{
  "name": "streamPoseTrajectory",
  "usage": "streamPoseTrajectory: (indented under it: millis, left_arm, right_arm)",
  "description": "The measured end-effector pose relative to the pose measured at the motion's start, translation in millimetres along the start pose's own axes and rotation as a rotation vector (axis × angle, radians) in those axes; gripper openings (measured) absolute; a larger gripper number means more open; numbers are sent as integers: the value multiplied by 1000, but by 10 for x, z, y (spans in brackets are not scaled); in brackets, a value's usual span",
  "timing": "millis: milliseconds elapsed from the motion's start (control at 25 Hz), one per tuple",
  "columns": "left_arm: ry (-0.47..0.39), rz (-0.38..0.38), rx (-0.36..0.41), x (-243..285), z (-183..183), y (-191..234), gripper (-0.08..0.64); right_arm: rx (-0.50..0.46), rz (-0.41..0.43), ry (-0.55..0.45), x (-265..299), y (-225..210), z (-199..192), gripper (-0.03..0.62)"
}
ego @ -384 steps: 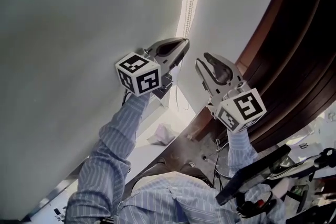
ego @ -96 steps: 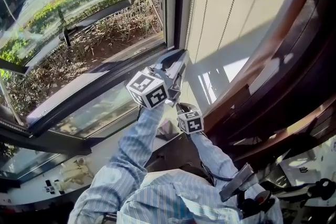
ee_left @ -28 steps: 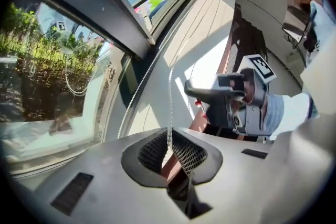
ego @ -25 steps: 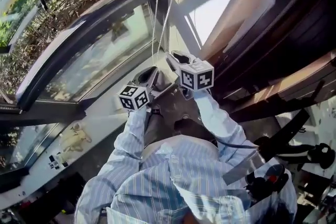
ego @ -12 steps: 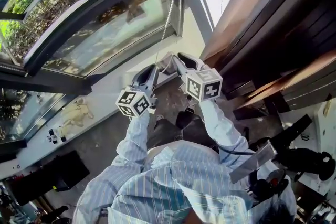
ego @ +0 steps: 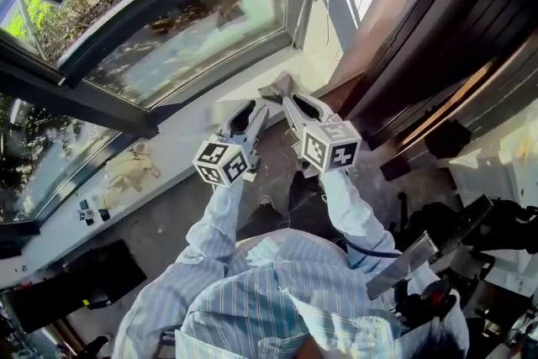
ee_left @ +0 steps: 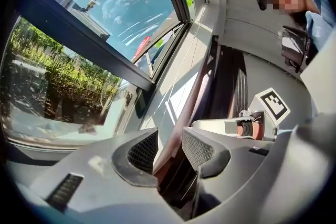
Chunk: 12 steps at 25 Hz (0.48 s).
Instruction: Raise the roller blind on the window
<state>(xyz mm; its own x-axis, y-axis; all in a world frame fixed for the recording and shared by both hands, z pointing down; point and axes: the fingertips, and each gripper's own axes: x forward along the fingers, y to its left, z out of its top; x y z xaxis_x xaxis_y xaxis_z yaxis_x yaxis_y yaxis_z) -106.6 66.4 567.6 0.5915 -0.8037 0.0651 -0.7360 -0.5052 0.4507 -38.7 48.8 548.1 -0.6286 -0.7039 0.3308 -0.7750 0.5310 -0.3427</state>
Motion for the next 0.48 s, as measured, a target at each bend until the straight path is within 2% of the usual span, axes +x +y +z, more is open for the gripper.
streamPoseTrajectory:
  millis: [200,480]
  left_arm:
    - [-40,-68,-83,-585,-19,-220,130]
    - [-119,-43,-149,-1195,-98,-417,129]
  right_arm:
    - [27,-17,6,-305,485,-329,69]
    - [1,23,32,-583,923,-566,69]
